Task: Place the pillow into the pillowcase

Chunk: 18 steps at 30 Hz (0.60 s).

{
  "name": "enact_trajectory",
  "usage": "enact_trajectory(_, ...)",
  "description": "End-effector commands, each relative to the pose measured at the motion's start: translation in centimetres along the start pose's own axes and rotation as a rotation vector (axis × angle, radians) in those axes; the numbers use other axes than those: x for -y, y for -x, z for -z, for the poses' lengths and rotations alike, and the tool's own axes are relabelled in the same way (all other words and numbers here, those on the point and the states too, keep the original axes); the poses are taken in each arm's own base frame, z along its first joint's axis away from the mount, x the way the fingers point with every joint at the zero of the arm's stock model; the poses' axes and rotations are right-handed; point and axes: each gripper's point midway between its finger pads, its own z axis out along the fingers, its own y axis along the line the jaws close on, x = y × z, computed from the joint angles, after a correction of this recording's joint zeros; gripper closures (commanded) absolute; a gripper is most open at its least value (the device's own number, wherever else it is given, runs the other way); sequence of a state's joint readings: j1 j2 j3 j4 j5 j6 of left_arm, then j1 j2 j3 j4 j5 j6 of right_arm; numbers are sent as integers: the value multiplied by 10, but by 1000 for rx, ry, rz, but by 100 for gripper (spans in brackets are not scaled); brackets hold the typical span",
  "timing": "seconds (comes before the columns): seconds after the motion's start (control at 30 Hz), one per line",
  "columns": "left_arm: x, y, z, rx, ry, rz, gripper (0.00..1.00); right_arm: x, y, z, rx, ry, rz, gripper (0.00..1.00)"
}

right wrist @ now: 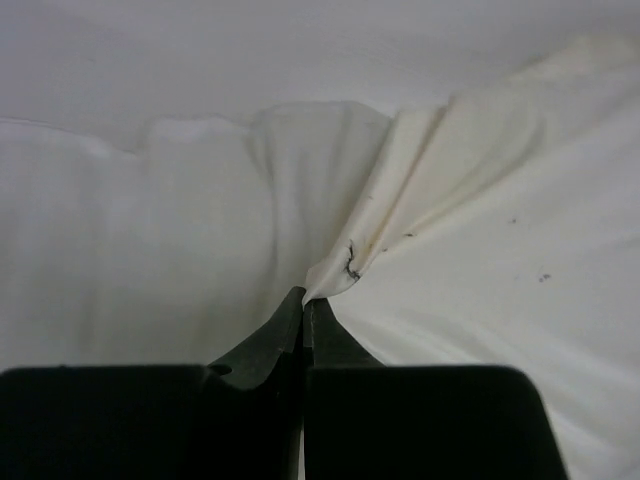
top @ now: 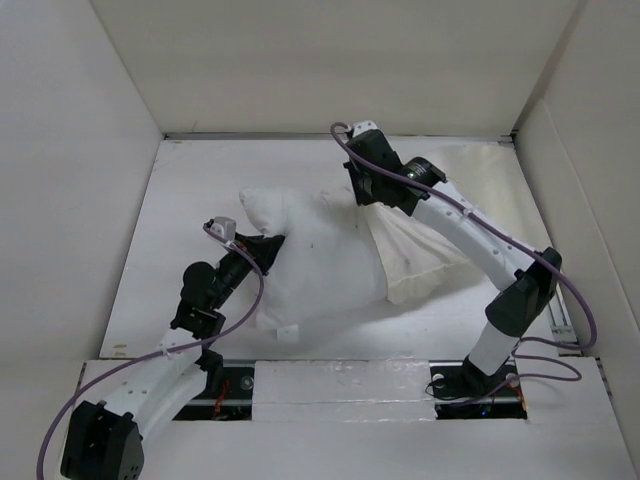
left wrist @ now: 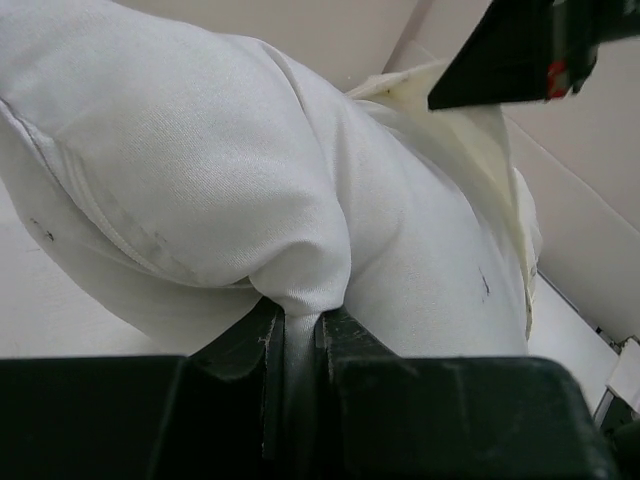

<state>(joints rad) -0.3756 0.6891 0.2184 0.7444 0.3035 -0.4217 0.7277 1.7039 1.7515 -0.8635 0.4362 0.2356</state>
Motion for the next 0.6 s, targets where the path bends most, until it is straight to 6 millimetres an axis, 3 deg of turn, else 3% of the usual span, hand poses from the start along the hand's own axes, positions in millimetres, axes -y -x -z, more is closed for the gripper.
enact_trajectory(0.0, 38, 35, -7, 71, -160, -54, 100, -78, 73, 61, 204, 393, -8, 100)
enact_trajectory(0.03, 45, 37, -10, 66, -182, -44, 100, -93, 94, 80, 253, 499, -4, 100)
enact_trajectory(0.07, 47, 42, -11, 75, -187, -47, 100, -113, 99, 98, 249, 678, 11, 100)
enact_trajectory(0.1, 50, 38, -12, 61, -197, -41, 100, -114, 108, 101, 269, 684, 8, 100)
enact_trajectory(0.13, 55, 43, -13, 71, -212, -44, 100, -135, 106, 123, 245, 868, 33, 100)
enact_trajectory(0.17, 61, 47, -14, 77, -227, -45, 100, -143, 115, 142, 272, 952, 49, 100)
enact_trajectory(0.2, 60, 48, -14, 82, -217, -44, 100, -155, 110, 141, 234, 1014, 45, 100)
enact_trajectory(0.23, 58, 49, -14, 87, -207, -33, 100, -166, 107, 157, 229, 1109, 65, 100)
enact_trajectory(0.3, 59, 58, -14, 116, -198, -36, 100, -183, 87, 150, 166, 1182, 65, 100)
enact_trajectory(0.33, 59, 63, -13, 132, -193, -38, 100, -188, 95, 167, 229, 1247, 54, 100)
enact_trajectory(0.37, 58, 64, -13, 136, -184, -27, 100, -192, 85, 168, 214, 1295, 47, 100)
enact_trajectory(0.4, 61, 67, -11, 149, -191, -30, 100, -197, 56, 142, 136, 1279, 38, 100)
enact_trajectory(0.43, 63, 71, -9, 163, -198, -34, 100, -197, 48, 130, 125, 1252, 29, 100)
enact_trajectory(0.47, 64, 71, -9, 162, -199, -25, 100, -193, 40, 107, 109, 1160, 13, 100)
enact_trajectory(0.5, 66, 75, -6, 175, -206, -29, 100, -193, 19, 89, 56, 1125, 14, 100)
enact_trajectory(0.57, 69, 78, -4, 184, -213, -23, 100, -191, 0, 63, 17, 1088, 26, 100)
